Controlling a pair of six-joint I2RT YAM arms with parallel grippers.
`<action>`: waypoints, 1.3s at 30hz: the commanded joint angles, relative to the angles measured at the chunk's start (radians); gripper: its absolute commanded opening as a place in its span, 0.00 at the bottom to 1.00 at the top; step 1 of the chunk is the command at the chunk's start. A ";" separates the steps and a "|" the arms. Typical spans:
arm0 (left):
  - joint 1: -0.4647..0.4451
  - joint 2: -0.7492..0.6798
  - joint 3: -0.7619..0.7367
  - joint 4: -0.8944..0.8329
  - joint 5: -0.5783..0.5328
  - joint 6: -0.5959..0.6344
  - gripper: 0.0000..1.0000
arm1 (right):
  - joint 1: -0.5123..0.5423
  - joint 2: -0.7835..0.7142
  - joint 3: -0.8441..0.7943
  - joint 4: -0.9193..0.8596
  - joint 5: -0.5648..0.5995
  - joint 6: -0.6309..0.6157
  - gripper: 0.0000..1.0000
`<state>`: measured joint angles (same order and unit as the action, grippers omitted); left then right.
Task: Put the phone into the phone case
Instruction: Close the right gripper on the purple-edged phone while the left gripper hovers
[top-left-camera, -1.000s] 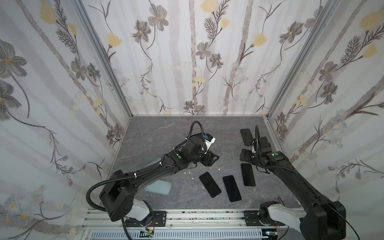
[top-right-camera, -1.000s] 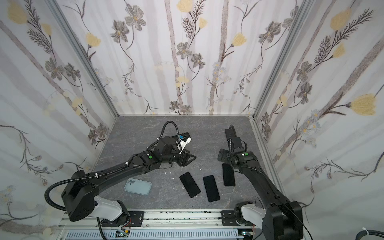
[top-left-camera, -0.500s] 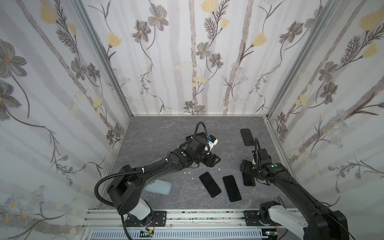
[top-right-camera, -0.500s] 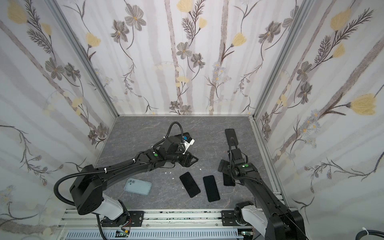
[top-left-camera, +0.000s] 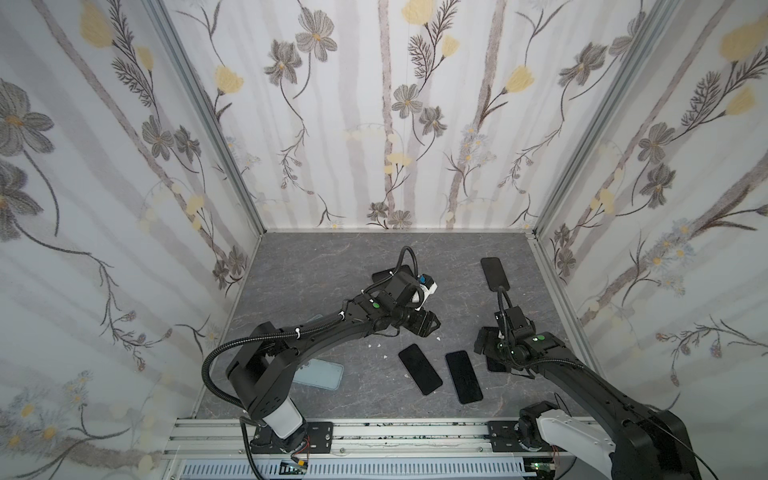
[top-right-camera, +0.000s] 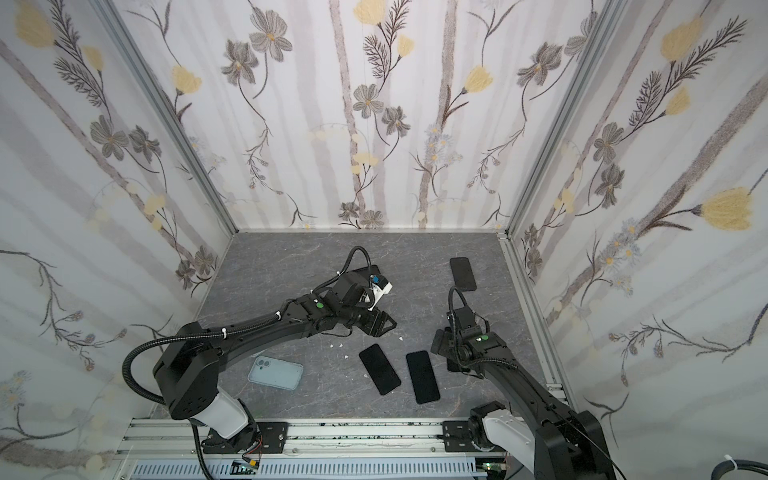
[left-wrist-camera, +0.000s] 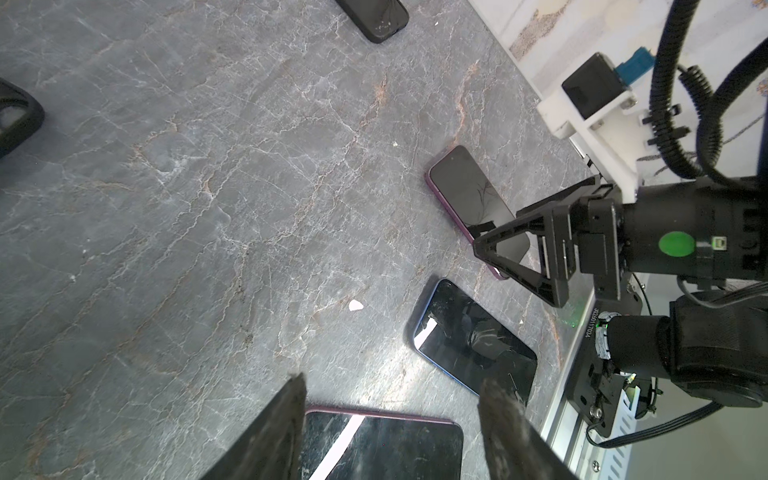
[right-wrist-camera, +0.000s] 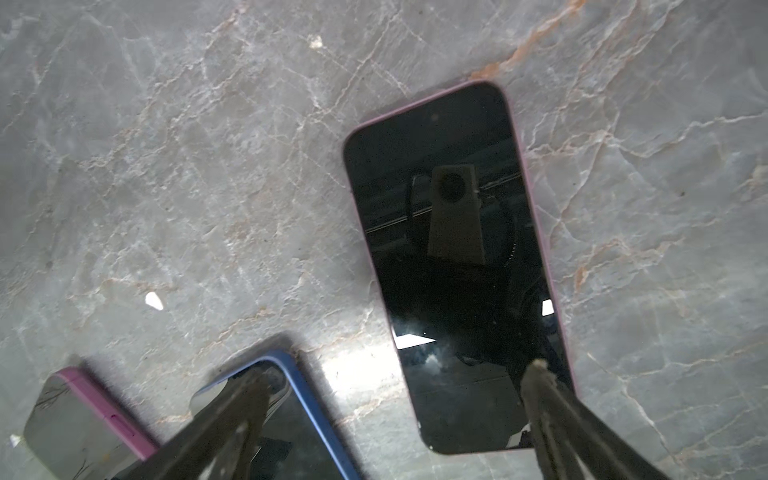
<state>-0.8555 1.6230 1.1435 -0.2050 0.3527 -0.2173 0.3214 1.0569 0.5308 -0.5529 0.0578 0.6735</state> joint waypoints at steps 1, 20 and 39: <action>0.001 0.000 0.013 -0.007 0.010 -0.010 0.66 | 0.002 0.029 0.009 0.010 0.065 0.051 0.98; 0.000 -0.018 0.015 -0.019 -0.009 0.004 0.68 | -0.019 0.169 0.013 0.032 0.125 0.078 1.00; 0.000 -0.034 0.013 -0.017 -0.007 0.004 0.68 | 0.042 0.209 -0.016 0.119 -0.049 0.045 0.81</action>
<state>-0.8555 1.5940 1.1488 -0.2241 0.3443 -0.2161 0.3401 1.2415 0.5163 -0.4664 0.1741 0.7052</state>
